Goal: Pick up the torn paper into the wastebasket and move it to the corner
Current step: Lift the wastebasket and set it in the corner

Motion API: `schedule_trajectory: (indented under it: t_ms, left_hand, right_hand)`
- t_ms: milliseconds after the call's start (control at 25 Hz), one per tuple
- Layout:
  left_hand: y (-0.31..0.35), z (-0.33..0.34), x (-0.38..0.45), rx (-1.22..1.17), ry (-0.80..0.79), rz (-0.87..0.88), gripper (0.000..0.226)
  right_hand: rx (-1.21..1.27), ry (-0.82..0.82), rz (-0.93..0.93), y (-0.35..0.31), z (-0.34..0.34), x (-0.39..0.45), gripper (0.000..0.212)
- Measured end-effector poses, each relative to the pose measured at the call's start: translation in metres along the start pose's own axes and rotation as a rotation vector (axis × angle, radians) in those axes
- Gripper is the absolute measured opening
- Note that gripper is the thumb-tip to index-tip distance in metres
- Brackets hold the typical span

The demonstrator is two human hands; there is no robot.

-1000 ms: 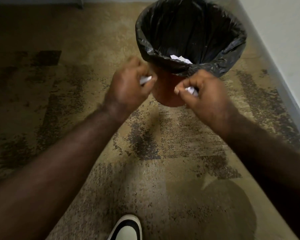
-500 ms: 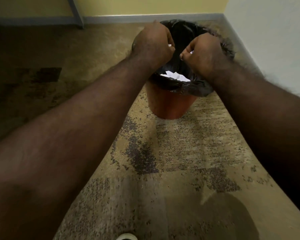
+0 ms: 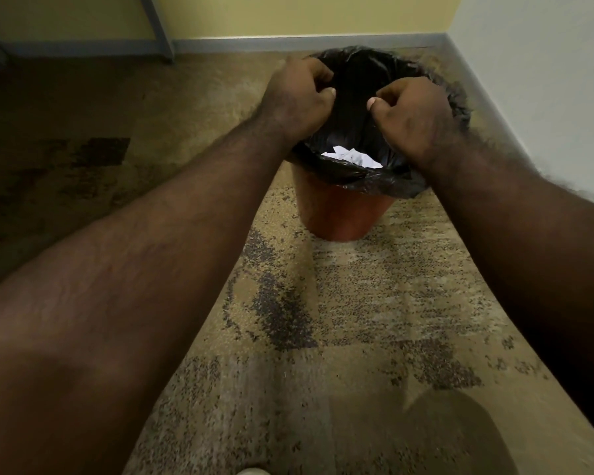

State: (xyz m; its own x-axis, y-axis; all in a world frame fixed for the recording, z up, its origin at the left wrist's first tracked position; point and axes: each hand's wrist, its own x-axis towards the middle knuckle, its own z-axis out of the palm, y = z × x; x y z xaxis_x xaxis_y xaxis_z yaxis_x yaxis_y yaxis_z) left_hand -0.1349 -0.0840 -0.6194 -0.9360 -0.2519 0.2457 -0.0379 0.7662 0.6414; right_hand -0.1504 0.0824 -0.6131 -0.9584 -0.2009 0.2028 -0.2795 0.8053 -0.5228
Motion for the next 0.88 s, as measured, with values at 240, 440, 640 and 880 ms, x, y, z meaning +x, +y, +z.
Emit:
schedule_trajectory:
  t_ms: [240, 440, 640, 880]
  left_hand:
    - [-0.027, -0.004, -0.004, -0.085, 0.177, -0.196, 0.030]
    - [-0.046, 0.002, -0.015, -0.219, 0.176, -0.395, 0.033]
    - [-0.044, 0.004, -0.021, -0.480, 0.151, -0.573, 0.008]
    - [-0.045, 0.004, -0.020, -0.663, 0.128, -0.664, 0.006]
  right_hand:
    - [0.038, 0.082, 0.035, 0.022, -0.024, -0.012, 0.033]
    - [-0.007, 0.134, 0.124, 0.037, -0.038, -0.024, 0.030]
    - [-0.038, 0.128, 0.283, 0.060, -0.026, -0.018, 0.038]
    - [0.085, 0.089, 0.514, 0.077, -0.012, -0.006, 0.039]
